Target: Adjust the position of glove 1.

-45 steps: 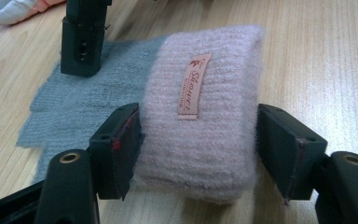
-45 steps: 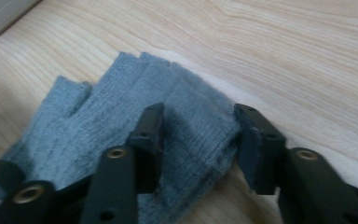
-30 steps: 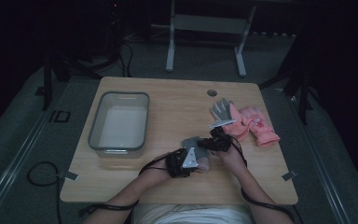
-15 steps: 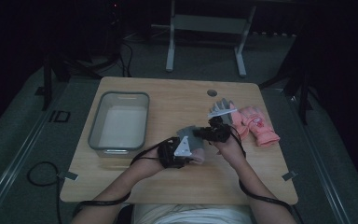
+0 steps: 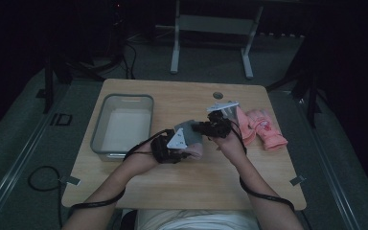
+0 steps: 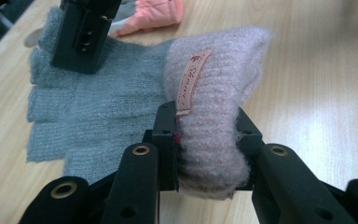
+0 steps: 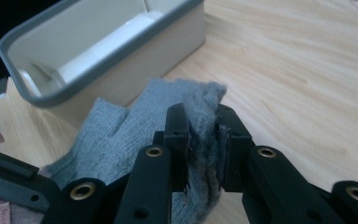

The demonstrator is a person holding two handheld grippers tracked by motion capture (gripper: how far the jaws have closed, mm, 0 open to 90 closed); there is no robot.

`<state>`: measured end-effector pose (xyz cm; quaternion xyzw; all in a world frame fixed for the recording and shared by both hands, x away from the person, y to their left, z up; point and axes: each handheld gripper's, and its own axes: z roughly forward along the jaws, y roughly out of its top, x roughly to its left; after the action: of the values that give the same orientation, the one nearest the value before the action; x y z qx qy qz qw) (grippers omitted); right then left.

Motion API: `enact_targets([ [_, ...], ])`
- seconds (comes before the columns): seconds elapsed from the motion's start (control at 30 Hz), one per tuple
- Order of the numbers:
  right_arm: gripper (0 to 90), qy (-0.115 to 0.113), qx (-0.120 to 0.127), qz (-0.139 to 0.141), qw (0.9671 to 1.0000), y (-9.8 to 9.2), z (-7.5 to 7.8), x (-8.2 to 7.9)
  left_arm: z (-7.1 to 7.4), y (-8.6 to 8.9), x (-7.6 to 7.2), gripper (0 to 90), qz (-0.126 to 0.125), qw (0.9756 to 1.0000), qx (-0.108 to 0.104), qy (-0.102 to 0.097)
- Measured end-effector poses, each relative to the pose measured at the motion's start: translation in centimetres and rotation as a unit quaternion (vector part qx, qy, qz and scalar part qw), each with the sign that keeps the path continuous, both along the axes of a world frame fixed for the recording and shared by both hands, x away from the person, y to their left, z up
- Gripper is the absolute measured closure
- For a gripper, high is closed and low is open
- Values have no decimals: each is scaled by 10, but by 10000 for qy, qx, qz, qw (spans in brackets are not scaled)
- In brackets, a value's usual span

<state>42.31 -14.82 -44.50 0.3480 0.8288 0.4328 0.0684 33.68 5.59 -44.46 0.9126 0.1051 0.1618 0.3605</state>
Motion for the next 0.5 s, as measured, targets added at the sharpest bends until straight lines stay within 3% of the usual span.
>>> enact_targets([
  [0.37, 772, -128, 15, 130, 9998, 33, 17, 12, 15, 24, 7, 694, 195, 9997, 113, 2],
  [0.4, 772, -128, 15, 130, 9998, 33, 17, 12, 19, 32, 8, 694, 243, 9996, 149, 3],
  [0.43, 772, -124, 61, 160, 9998, 46, 22, 16, 21, 35, 9, 694, 258, 9995, 179, -10],
  [0.5, 772, -139, 63, 192, 9997, 51, 23, 17, 24, 42, 9, 694, 309, 9993, 214, -44],
])
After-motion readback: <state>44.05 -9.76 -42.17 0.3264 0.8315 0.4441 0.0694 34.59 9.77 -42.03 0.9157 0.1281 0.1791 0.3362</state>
